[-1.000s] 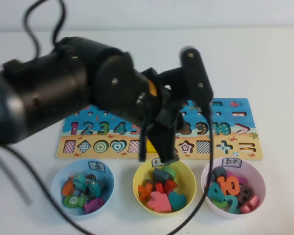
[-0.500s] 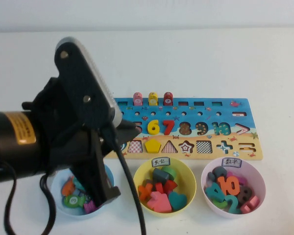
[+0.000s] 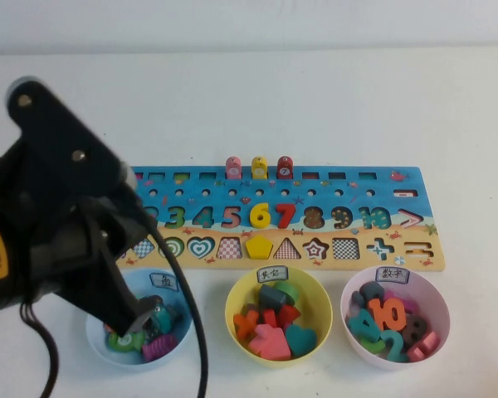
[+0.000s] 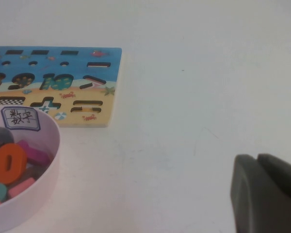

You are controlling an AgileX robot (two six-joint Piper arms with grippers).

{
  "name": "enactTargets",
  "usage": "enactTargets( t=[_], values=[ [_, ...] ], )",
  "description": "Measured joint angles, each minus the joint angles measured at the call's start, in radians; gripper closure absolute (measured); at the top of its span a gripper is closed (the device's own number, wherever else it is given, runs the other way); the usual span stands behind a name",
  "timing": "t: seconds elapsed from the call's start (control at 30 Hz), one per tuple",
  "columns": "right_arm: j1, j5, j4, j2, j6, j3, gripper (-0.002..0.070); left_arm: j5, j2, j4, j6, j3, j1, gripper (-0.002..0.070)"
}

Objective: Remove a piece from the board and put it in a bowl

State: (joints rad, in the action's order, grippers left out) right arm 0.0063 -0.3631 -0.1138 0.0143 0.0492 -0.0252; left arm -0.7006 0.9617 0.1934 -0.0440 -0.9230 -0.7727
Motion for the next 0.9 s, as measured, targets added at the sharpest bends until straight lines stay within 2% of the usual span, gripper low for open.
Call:
enactTargets(
  t=[0.13, 0.23, 0.4, 0.57, 0.63, 0.77, 0.9],
  values=[
    [0.000, 0.000, 0.000, 0.000, 0.000, 0.000, 0.0694, 0.124, -0.099, 0.099, 0.117, 0.113, 0.018, 0.0677],
    [0.000, 0.000, 0.000, 0.000, 0.000, 0.000, 0.0694, 0.258, -0.208, 0.109, 0.163, 0.238, 0.091, 0.0677],
    [0.000, 0.000, 0.000, 0.000, 0.000, 0.000, 0.0694, 0.449, -0.436, 0.065, 0.185, 0.480, 0.288, 0.0677],
    [0.000, 0.000, 0.000, 0.000, 0.000, 0.000, 0.0694, 0.539, -0.685, -0.017, 0.183, 0.682, 0.466, 0.0677],
    [0.000, 0.000, 0.000, 0.000, 0.000, 0.000, 0.0694, 0.545, -0.768, -0.070, 0.158, 0.743, 0.528, 0.0677],
    [0.000, 0.000, 0.000, 0.000, 0.000, 0.000, 0.0694, 0.543, -0.909, -0.184, -0.001, 0.840, 0.650, 0.0677],
    [0.000, 0.000, 0.000, 0.000, 0.000, 0.000, 0.0694, 0.520, -0.970, -0.248, -0.063, 0.889, 0.730, 0.0677]
  ],
)
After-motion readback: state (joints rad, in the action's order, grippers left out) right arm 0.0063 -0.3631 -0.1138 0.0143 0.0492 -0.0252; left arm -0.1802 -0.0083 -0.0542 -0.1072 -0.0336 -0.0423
